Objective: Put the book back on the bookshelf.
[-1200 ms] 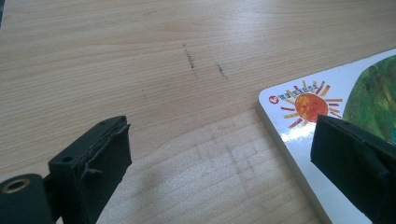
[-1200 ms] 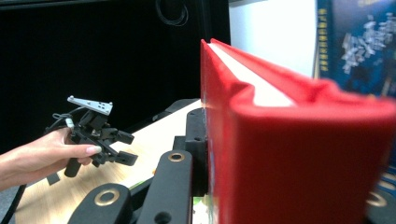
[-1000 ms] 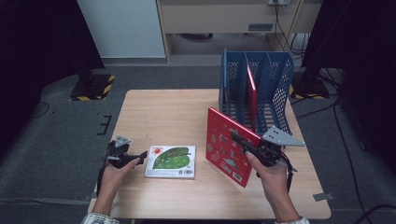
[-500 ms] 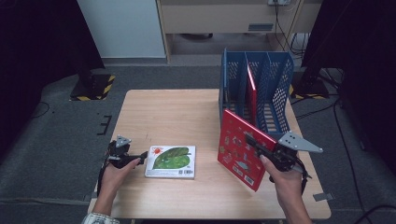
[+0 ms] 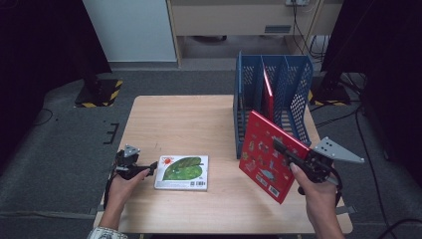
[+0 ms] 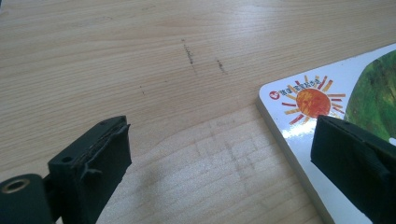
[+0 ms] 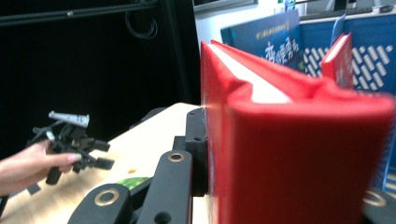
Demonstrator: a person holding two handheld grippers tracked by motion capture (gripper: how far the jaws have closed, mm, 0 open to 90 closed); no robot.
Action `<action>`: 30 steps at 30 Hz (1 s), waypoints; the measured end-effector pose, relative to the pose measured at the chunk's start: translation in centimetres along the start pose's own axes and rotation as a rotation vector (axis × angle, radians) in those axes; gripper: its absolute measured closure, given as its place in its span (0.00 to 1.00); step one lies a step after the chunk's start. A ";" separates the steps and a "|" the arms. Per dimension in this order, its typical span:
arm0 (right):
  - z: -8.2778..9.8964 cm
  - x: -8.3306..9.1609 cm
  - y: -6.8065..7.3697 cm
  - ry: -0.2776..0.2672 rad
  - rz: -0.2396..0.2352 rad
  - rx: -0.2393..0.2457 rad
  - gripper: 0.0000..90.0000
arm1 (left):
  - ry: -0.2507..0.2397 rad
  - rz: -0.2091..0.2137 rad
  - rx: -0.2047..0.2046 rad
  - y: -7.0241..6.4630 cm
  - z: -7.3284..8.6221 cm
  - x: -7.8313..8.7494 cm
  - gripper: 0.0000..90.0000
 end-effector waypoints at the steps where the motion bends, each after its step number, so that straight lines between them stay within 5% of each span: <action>1: -0.4 0.1 -0.1 -0.005 0.003 0.000 0.88 | 0.001 0.000 0.000 0.0 0.0 0.0 0.04; 16: -5.1 0.7 -1.9 -0.048 0.114 0.001 0.88 | -0.003 0.000 0.008 0.1 0.0 0.1 0.04; 30: -6.0 2.0 -3.6 -0.052 0.192 0.016 0.88 | -0.009 -0.004 0.008 0.1 -0.1 0.1 0.04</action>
Point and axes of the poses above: each handheld gripper's, and its own axes: x roughly backward along the jaws, z roughly out of its underside, y roughly to its left, the point moved 9 cm from there along -x, roughly forward along the jaws, and after that the axes turned 4 degrees about y, right-handed, at the moved point
